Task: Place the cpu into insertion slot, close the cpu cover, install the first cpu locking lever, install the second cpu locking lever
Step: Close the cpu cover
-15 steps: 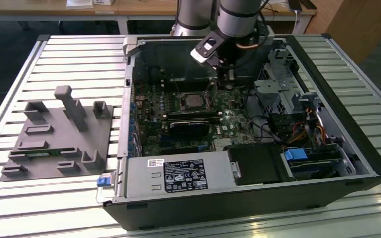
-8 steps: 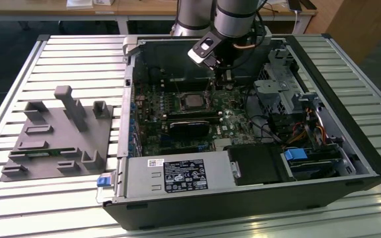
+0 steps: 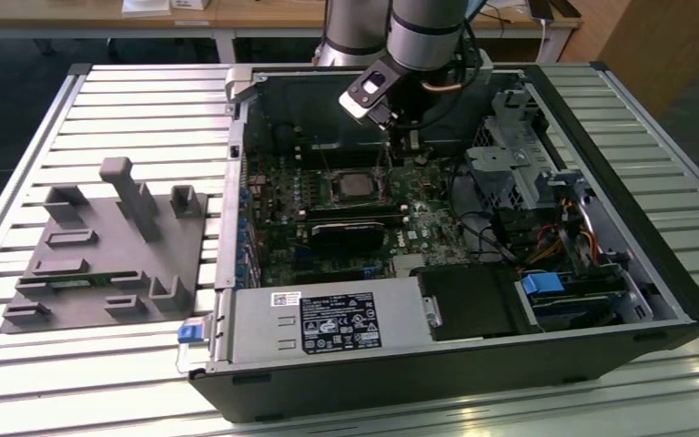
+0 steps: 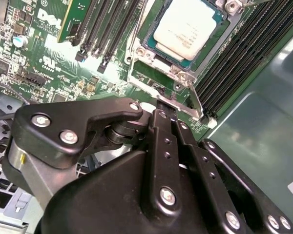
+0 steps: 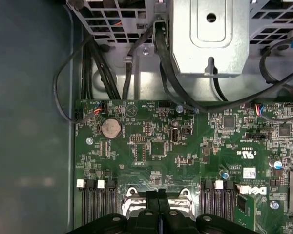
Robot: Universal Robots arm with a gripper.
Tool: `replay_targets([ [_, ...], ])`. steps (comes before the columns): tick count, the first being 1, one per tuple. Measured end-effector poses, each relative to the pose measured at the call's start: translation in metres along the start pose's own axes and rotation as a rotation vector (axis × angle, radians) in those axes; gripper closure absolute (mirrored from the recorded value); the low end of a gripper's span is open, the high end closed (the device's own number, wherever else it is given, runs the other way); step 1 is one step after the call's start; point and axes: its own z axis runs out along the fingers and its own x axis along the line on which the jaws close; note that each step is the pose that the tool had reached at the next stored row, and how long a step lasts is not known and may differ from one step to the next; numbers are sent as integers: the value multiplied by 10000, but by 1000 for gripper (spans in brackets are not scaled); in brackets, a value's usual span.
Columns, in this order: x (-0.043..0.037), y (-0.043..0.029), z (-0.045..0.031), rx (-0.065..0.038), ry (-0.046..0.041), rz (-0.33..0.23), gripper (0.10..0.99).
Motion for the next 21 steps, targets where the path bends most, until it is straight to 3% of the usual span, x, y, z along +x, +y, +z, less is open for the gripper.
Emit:
replay_targets([
  [21, -1, -158, 75, 0, 0, 0, 980],
])
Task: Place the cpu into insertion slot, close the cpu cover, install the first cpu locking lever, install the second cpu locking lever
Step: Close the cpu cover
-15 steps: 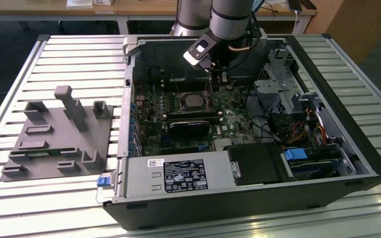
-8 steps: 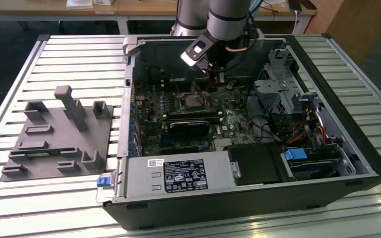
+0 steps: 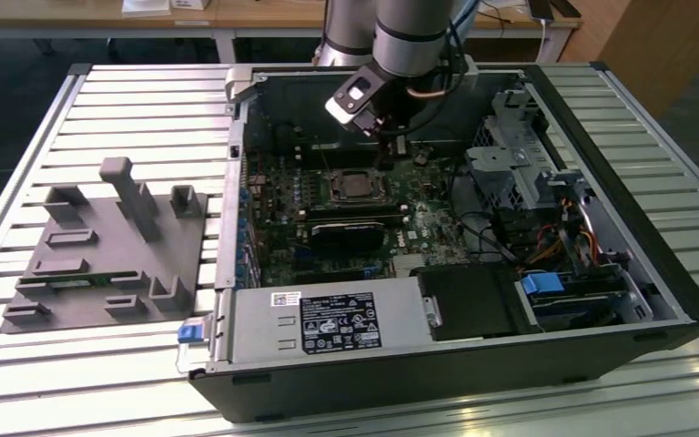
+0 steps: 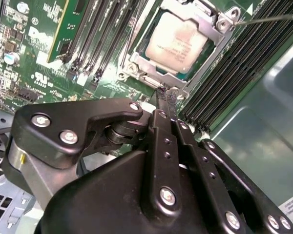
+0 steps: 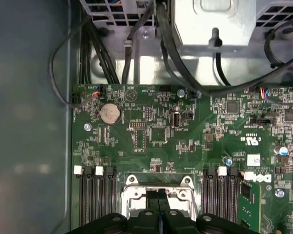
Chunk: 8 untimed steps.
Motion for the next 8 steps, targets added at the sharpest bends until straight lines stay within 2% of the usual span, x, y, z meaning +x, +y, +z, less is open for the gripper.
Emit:
replay_targets([
  [4, -1, -55, 12, 1, -1, 0, 980],
  [8, -4, -81, 34, 1, -1, 0, 980],
])
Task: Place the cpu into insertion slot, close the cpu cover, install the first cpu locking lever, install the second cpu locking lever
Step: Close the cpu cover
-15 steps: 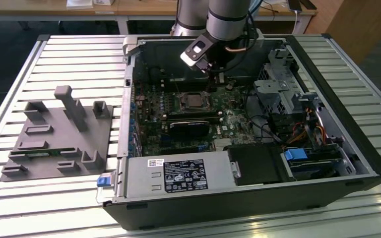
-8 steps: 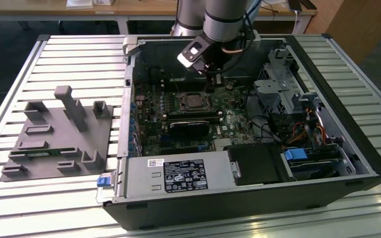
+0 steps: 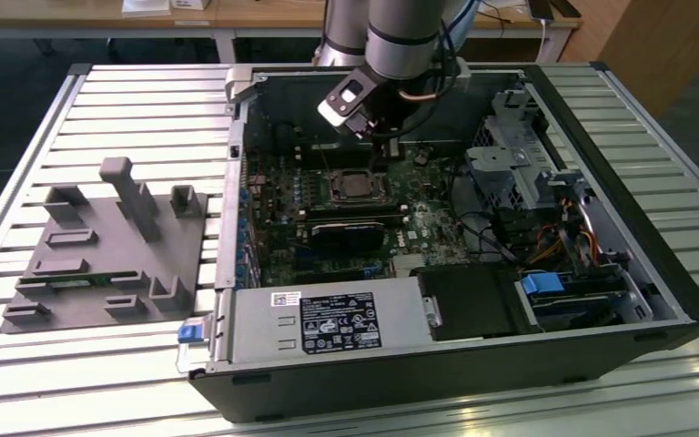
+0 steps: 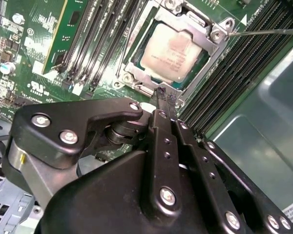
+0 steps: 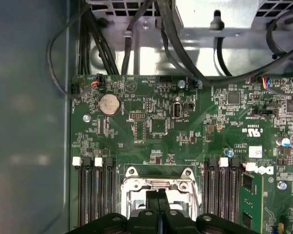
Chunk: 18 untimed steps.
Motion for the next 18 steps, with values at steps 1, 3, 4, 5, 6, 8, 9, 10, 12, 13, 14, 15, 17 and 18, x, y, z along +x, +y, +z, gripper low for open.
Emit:
replay_targets([
  [1, -5, -6, 6, 1, -1, 0, 980],
  [3, -11, -23, 22, 0, 2, 0, 980],
  [4, -11, -37, 31, -1, 2, -1, 980],
  [5, -12, -53, 41, 0, 1, -3, 980],
  [6, -13, -68, 52, 0, 1, -5, 980],
  [8, -13, -97, 73, 0, 0, -7, 980],
  [9, -14, -113, 83, 0, 0, -7, 980],
  [10, -14, -130, 93, 0, 0, -8, 980],
  [12, -15, -161, 111, 0, 0, -9, 980],
  [13, -15, -179, 120, 0, 1, -9, 980],
  [14, -16, -198, 128, 0, 0, -8, 980],
  [15, -16, -217, 135, 0, 1, -7, 980],
  [17, -17, -254, 148, 1, 0, -8, 980],
  [18, -18, -270, 152, 1, -1, -8, 980],
])
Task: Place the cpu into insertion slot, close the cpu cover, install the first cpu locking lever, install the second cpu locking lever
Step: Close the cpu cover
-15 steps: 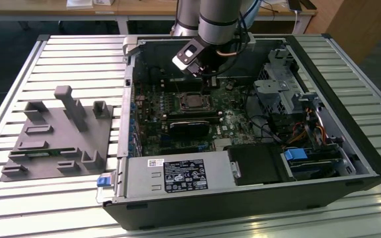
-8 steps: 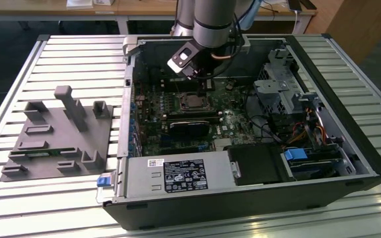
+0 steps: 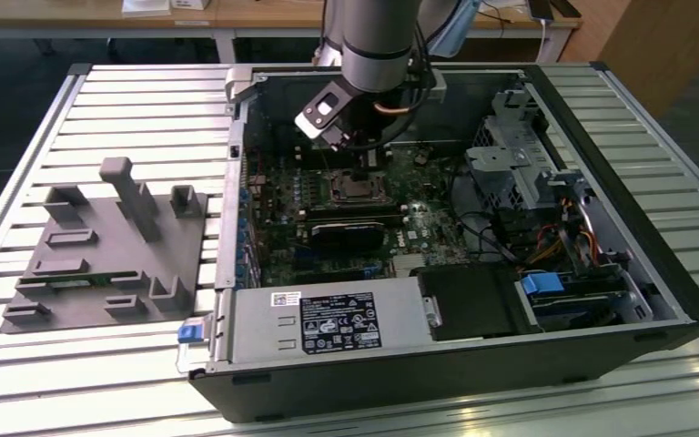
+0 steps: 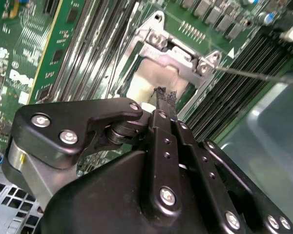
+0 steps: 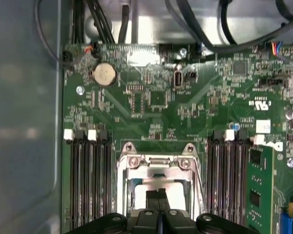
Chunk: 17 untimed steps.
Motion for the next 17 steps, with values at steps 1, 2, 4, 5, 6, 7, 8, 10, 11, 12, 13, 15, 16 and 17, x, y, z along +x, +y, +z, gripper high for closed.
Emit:
replay_targets([
  [1, 0, -12, 2, 0, -1, 0, 980],
  [2, 0, -25, 4, 0, -1, 0, 980],
  [4, 0, -51, 9, -1, 2, 1, 980],
  [5, 0, -63, 11, -1, 1, 0, 980],
  [6, 0, -76, 15, -1, 1, 0, 980],
  [7, 0, -87, 18, -1, 1, 0, 980],
  [8, -1, -99, 21, -1, 1, 0, 980],
  [10, -1, -125, 27, -1, 1, -1, 980],
  [11, -1, -139, 30, -1, 2, 0, 980],
  [12, -1, -151, 34, 0, 1, 0, 980],
  [13, -1, -164, 38, -1, 2, 0, 980],
  [15, -1, -183, 52, -1, 2, 0, 980],
  [16, -2, -186, 59, -1, 2, 0, 980],
  [17, -2, -187, 67, -1, 2, 0, 980],
])
